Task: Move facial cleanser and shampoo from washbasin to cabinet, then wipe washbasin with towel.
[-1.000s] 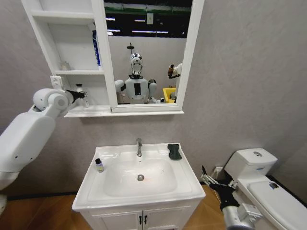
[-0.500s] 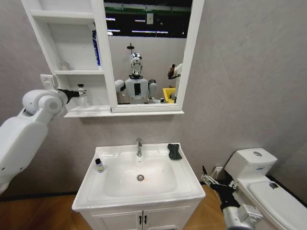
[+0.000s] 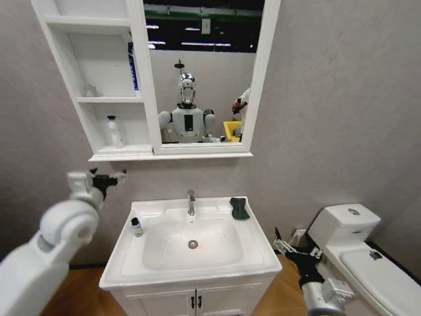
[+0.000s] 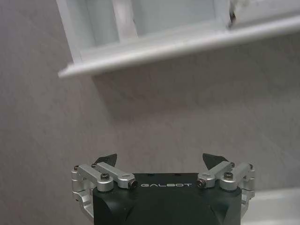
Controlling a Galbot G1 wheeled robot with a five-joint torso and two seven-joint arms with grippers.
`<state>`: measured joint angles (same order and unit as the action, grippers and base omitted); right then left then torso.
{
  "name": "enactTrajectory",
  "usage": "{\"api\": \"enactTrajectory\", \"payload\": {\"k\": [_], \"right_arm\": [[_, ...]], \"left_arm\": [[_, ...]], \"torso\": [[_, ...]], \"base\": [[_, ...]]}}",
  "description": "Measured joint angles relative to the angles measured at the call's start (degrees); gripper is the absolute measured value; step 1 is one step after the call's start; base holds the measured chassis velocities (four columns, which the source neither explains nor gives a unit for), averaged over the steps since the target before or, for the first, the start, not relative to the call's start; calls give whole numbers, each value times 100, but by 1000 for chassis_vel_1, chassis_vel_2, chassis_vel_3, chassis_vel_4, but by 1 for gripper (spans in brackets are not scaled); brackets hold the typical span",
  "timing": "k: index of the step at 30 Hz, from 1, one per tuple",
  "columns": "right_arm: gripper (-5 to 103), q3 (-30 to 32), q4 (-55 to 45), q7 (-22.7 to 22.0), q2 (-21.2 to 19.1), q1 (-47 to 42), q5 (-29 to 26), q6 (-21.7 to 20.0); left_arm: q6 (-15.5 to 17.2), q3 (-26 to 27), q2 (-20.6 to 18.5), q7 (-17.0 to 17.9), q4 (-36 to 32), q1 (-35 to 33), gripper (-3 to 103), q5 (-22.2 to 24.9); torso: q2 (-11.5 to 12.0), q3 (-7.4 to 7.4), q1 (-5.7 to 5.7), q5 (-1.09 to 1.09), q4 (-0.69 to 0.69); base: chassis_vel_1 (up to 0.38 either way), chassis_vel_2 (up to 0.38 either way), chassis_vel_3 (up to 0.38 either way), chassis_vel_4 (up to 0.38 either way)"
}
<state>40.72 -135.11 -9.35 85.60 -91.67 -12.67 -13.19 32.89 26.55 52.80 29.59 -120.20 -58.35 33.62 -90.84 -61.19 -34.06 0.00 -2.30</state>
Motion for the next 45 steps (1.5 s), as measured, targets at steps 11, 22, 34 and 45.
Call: {"api": "enactTrajectory", "payload": {"k": [11,22,34,45], "right_arm": [[100,24,28,0,-26,-39,-115,-2],[100,56,55,0,-91,52,-158,-82],[100,14,219,49,-42,-109,-31,115],[100,9,233,44,-28,-62,-20,109]], "left_arm": [[-1303,-7,1512,-795,1066,-1223,100,-1688],[-2212,-10,2190,-980,2494,-688,100,-2218],[-3082,26,2304,-940,3314,-299,100,-2020],[-2683,-46,2337,-1052,3487,288,100,-2031]], "torso": [[0,0,1,2,1],[1,-1,-1,0,2],[1,-1,-1,0,0],[1,-1,-1,0,-1]], "base": [[0,0,0,0],[0,0,0,0],[0,0,0,0],[0,0,0,0]]}}
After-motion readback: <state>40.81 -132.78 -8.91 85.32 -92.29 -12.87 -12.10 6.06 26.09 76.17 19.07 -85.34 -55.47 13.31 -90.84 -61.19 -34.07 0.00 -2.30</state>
